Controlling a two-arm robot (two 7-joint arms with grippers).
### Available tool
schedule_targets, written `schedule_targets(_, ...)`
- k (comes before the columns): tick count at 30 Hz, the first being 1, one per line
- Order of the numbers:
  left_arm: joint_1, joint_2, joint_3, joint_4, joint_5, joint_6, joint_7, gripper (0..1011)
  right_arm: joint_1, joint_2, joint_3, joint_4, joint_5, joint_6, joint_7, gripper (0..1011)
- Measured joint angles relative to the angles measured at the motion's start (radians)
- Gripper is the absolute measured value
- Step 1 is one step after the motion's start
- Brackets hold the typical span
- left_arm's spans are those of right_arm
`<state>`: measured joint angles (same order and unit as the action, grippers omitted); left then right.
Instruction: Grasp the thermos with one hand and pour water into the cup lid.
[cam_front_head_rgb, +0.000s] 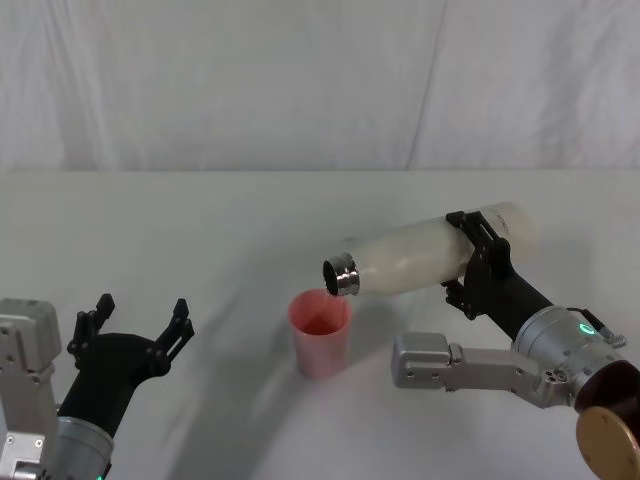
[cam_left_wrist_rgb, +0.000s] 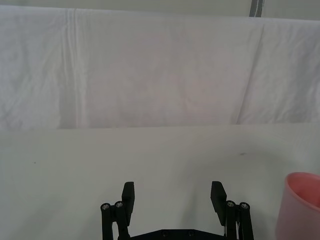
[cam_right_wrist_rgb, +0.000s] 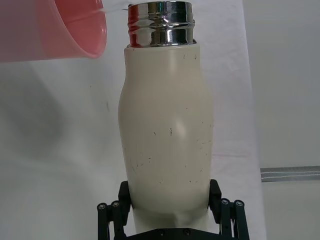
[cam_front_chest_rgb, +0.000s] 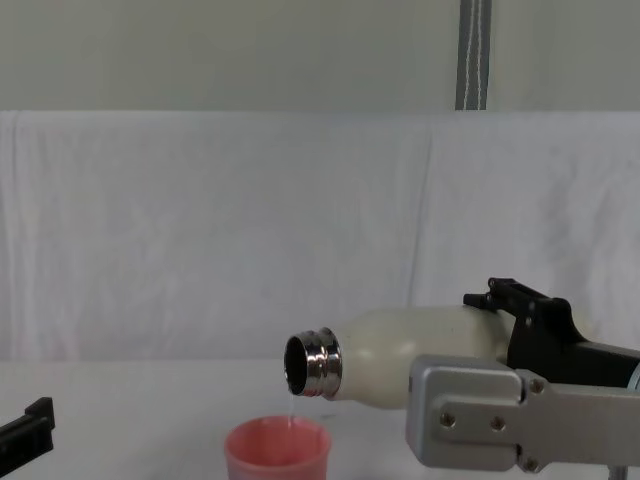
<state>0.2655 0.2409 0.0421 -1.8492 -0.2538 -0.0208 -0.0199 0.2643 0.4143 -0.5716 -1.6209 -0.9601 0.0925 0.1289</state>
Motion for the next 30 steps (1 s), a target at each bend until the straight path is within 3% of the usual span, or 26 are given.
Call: schedule_targets(30, 0.0, 0.0, 0.0, 0.0, 0.0, 0.0, 0.0, 1001, 0.003, 0.0, -0.002, 0.001, -0.001, -0.002, 0.003, 951)
